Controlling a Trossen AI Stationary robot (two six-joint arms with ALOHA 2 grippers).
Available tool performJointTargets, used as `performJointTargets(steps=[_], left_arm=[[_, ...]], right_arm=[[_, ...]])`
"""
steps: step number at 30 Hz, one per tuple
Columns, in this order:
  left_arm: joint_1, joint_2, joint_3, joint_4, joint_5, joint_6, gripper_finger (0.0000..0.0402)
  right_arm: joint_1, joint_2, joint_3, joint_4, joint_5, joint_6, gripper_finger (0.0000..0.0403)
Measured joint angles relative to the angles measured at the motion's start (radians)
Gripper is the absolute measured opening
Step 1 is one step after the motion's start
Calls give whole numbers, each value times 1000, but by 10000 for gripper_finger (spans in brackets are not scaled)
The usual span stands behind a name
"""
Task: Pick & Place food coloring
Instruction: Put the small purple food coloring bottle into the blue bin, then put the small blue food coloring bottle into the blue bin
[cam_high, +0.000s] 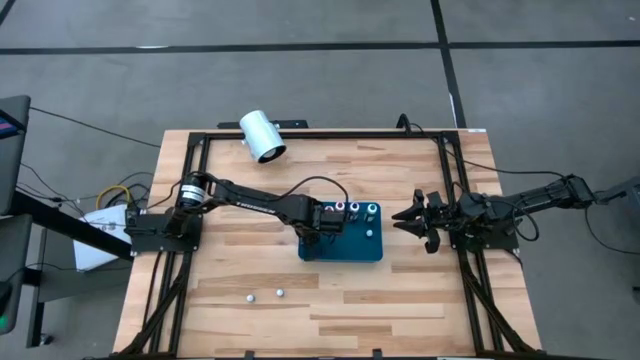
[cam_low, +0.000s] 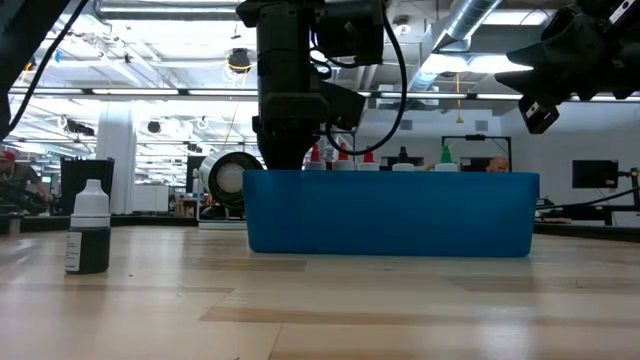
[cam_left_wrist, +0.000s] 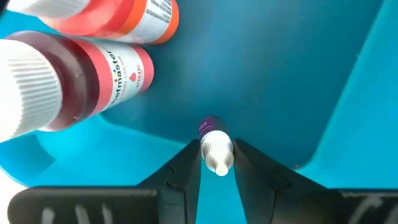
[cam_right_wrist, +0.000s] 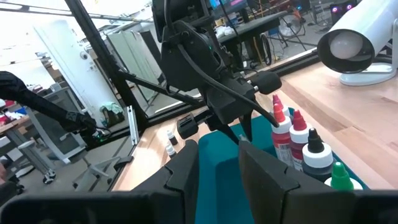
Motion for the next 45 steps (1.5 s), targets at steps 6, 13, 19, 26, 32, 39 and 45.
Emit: performJointTargets(steps=[6, 13, 19, 26, 32, 39, 45], left_arm=[[0, 0, 0, 0, 7, 0, 85], [0, 0, 0, 0, 18, -1, 106], [0, 0, 0, 0, 11, -2, 123], [12, 0, 52, -69, 1, -3, 124], [16, 0, 152, -217, -6, -26, 124], [-34, -18, 274, -458, 7, -95, 124], [-153, -112, 279, -562, -55, -225, 124]], right_arm=[[0, 0, 0, 0, -1, 0, 102], [0, 0, 0, 0, -1, 0, 102], [0, 0, 0, 0, -2, 0, 102], [0, 0, 0, 0, -1, 0, 102], [0, 0, 0, 0, -1, 0, 102], [0, 0, 0, 0, -2, 0, 102], [0, 0, 0, 0, -6, 0, 102]])
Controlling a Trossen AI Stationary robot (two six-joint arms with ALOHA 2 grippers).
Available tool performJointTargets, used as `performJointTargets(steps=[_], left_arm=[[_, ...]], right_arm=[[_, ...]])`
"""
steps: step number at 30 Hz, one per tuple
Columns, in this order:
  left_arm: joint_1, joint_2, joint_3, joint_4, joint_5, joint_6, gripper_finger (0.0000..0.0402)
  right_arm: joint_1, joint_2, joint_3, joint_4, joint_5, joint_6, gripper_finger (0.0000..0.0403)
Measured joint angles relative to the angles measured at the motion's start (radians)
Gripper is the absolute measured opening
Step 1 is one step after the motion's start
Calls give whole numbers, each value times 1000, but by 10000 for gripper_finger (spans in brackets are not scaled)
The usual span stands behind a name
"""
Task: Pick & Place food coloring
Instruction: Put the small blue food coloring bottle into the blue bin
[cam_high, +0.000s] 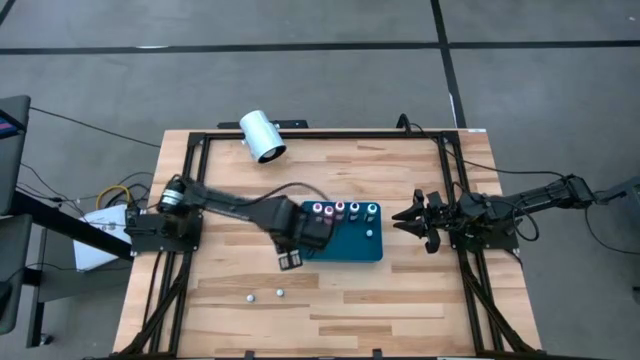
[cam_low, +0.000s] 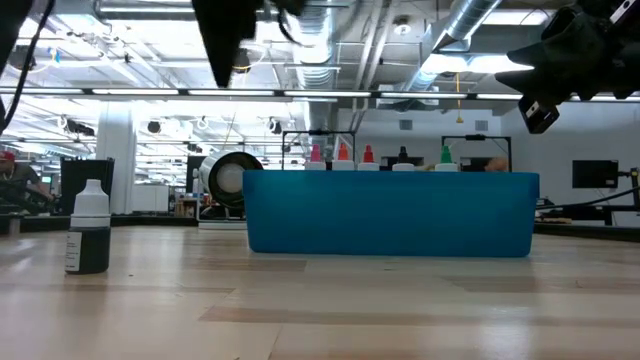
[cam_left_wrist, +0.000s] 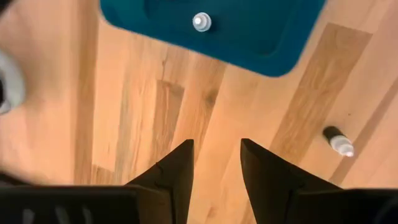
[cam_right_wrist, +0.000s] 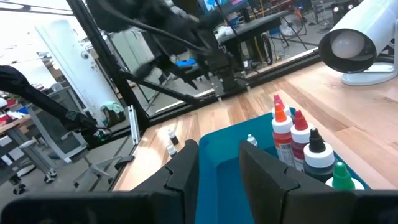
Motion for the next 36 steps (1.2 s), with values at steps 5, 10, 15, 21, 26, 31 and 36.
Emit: performJointTargets(steps=[5, 10, 15, 21, 26, 31, 36], left_arm=[[-109, -85, 0, -6, -73, -183, 124], [-211, -123, 0, -6, -86, -363, 124], [-312, -124, -46, -3, -120, -567, 124], [-422, -124, -193, -1, -117, -828, 124], [-485, -129, -312, 115, -129, -933, 124], [-531, -137, -412, 339, -135, -932, 124], [-566, -138, -476, 400, -115, -956, 124]], right_arm=[[0, 0, 0, 0, 0, 0, 102], [0, 0, 0, 0, -1, 0, 102], [0, 0, 0, -1, -2, 0, 102], [0, 0, 0, -22, 0, -16, 102], [0, 0, 0, -51, 0, 0, 102], [2, 0, 0, -61, 0, 89, 102], [2, 0, 0, -62, 0, 111, 102]])
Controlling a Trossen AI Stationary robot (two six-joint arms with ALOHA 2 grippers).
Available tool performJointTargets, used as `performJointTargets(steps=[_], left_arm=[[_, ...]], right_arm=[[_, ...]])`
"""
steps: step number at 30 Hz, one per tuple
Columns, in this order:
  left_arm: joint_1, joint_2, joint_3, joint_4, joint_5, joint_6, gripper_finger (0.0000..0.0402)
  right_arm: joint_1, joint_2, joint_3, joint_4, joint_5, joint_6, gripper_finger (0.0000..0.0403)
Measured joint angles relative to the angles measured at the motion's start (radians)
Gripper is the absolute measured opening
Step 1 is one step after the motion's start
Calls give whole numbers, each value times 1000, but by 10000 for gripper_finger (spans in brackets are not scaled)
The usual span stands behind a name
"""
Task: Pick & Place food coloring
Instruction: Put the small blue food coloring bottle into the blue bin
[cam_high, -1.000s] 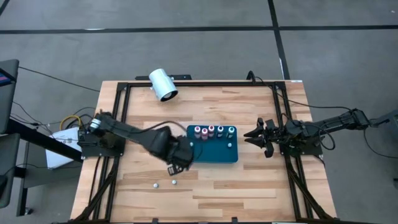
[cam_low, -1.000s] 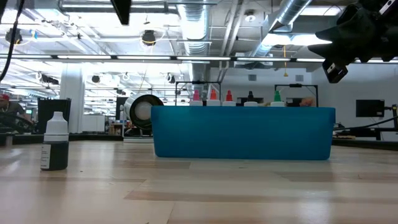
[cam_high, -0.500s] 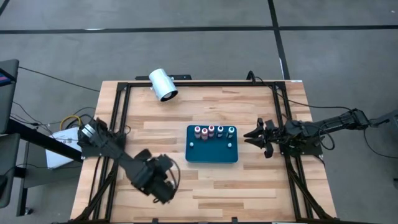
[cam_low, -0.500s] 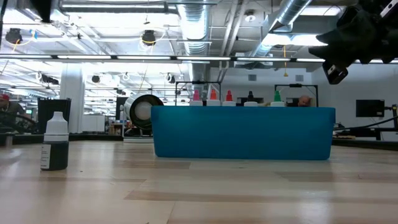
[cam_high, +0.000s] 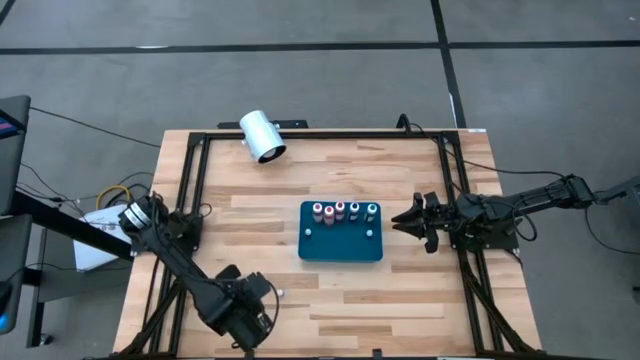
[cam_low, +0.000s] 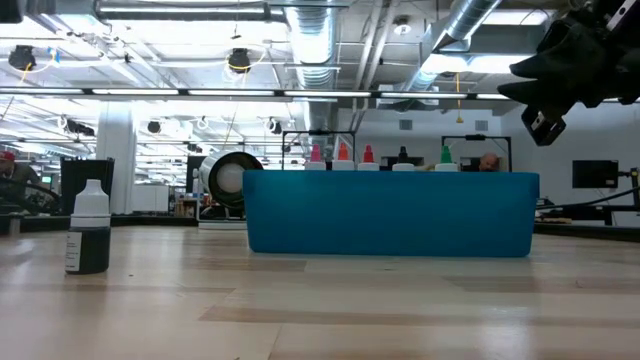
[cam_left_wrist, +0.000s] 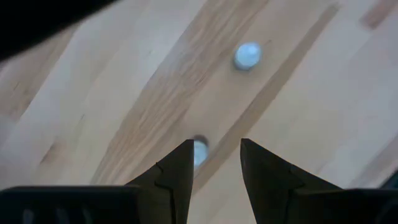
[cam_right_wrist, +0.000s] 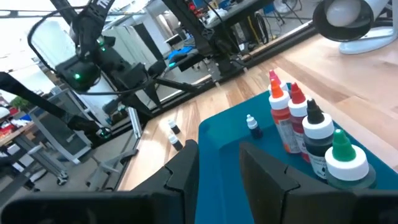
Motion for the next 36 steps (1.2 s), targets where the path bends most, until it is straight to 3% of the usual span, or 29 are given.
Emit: performJointTargets(steps=[9, 15, 18, 27, 36], left_arm=[[-61, -22, -97, 22, 19, -115, 124], [-122, -157, -181, 40, -88, -250, 124], [-140, -229, -239, 73, -95, -283, 124], [-144, -338, -445, 337, -86, -277, 124], [-145, -340, -470, 462, -115, -203, 124]], right_arm=[[0, 0, 0, 0, 0, 0, 102], [0, 0, 0, -49, -1, -1, 102], [0, 0, 0, -76, -7, -54, 102], [0, 0, 0, -71, 0, -254, 102], [-1, 0, 0, -76, 0, -270, 102]])
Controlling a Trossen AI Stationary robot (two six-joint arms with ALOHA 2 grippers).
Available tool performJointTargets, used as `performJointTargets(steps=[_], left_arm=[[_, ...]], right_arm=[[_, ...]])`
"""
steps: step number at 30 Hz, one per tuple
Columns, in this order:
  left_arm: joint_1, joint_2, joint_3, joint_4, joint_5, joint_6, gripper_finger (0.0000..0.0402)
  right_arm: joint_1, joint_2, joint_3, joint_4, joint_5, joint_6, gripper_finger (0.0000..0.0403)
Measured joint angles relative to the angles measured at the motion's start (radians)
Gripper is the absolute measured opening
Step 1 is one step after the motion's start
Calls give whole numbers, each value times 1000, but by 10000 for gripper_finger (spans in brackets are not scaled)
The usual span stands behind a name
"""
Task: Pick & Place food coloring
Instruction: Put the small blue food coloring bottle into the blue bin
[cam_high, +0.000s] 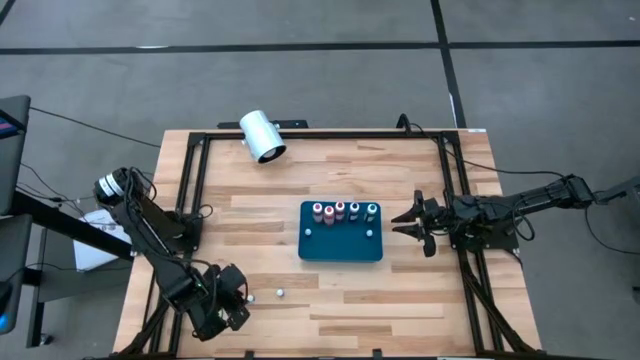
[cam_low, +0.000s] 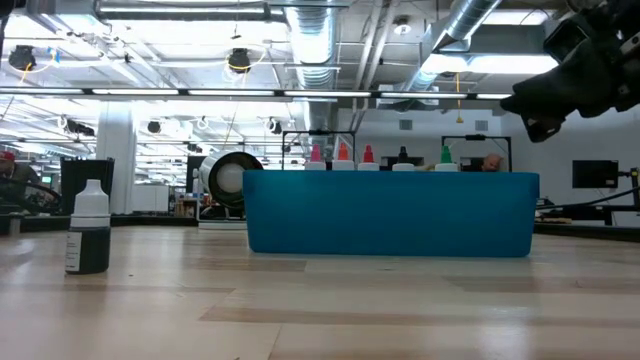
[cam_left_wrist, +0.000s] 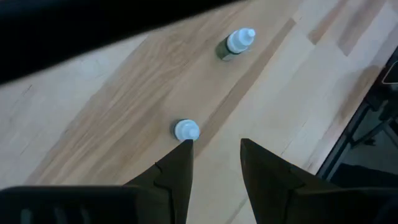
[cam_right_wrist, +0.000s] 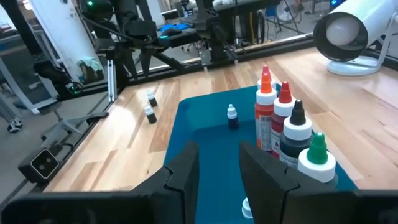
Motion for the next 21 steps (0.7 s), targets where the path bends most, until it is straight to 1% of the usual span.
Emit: performJointTargets(steps=[5, 11, 16, 21], left_arm=[[-24, 0, 0, 20, -16, -18, 131], [-42, 0, 0, 24, -40, -62, 171], [-33, 0, 0, 28, -57, -42, 205], [-1, 0, 0, 30, -57, 10, 216]], right_arm=[[0, 0, 0, -6, 0, 0, 102], [0, 0, 0, -10, 0, 0, 102], [0, 0, 0, -10, 0, 1, 102], [0, 0, 0, -10, 0, 1, 102]])
